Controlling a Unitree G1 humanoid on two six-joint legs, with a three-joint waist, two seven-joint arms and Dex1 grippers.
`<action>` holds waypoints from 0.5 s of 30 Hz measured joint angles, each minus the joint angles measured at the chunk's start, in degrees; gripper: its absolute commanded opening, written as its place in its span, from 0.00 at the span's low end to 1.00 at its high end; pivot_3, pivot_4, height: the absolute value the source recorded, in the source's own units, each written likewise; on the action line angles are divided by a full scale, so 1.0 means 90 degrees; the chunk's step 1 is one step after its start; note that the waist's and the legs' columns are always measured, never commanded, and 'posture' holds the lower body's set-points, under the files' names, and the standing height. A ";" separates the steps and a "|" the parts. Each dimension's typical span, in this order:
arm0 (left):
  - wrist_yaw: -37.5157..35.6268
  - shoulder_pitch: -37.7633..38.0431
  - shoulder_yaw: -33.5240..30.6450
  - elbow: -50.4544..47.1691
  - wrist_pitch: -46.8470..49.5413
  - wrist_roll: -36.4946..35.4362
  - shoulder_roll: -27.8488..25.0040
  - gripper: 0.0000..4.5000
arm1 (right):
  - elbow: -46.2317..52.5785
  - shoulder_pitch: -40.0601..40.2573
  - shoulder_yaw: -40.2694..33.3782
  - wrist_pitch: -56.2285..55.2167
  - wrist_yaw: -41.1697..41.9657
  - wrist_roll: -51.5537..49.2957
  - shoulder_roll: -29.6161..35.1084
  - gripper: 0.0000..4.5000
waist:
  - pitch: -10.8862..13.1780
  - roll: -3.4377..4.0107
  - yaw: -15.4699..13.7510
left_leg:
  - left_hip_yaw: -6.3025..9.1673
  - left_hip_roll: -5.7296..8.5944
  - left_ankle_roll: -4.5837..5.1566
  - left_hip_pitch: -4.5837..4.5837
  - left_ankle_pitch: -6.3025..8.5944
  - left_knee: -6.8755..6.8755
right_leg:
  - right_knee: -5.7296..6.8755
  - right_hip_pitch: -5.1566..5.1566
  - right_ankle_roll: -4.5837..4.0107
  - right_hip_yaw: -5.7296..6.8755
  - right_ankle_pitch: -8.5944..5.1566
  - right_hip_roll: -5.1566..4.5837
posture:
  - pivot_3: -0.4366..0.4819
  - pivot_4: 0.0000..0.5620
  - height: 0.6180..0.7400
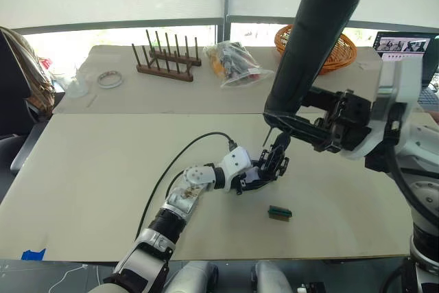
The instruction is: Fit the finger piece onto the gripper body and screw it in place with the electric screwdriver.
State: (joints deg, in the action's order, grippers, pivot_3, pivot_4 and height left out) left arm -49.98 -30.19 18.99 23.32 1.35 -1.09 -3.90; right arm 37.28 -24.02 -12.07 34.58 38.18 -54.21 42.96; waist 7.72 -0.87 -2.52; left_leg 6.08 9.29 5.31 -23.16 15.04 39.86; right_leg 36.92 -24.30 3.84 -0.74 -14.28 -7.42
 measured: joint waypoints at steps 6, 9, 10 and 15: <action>-0.0376 -0.0188 -0.0078 -0.0165 0.0301 -0.0292 -0.0297 1.00 | 0.0151 0.0068 -0.0264 0.0731 -0.0532 -0.1789 0.0399 0.43 | 0.0001 -0.0001 0.0021 | 0.0001 -0.0003 0.0000 -0.0009 0.0000 -0.0003 | 0.0001 -0.0011 0.0000 -0.0003 0.0000 -0.0004 | 0.48 0.27 1.00; -0.0973 -0.0458 -0.0292 -0.0630 0.0488 -0.0670 -0.0921 1.00 | -0.0216 0.0178 -0.0700 0.1231 -0.0964 -0.3113 0.1025 0.42 | 0.0002 -0.0001 0.0032 | 0.0001 -0.0007 0.0000 -0.0007 0.0000 -0.0002 | -0.0002 -0.0008 -0.0002 -0.0002 0.0001 -0.0009 | 0.48 0.27 1.00; -0.1192 -0.0535 -0.0388 -0.0793 0.0580 -0.0797 -0.1162 1.00 | -0.0416 0.0316 -0.0866 0.1393 -0.1007 -0.3427 0.1238 0.42 | 0.0002 -0.0001 0.0029 | 0.0004 -0.0008 0.0000 -0.0003 0.0000 -0.0002 | -0.0005 -0.0003 -0.0003 -0.0002 0.0001 -0.0010 | 0.48 0.27 1.00; -0.2927 -0.0536 -0.0869 -0.1867 0.1775 -0.1945 -0.3009 1.00 | -0.2130 0.1347 -0.1483 0.2830 -0.0806 -0.4348 0.2634 0.42 | 0.0006 0.0009 0.0077 | 0.0000 -0.0009 0.0003 0.0000 0.0001 -0.0012 | -0.0011 -0.0004 -0.0005 0.0001 0.0001 -0.0003 | 0.48 0.27 1.00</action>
State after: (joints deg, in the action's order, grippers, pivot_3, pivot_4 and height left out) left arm -76.33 -35.02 11.17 6.52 17.32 -18.60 -30.98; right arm 18.11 -11.89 -25.42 60.05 30.92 -93.34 66.67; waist 7.78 -0.79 -1.82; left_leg 6.08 9.21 5.33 -23.16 15.05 39.75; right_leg 36.82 -24.34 3.79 -0.73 -14.26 -7.45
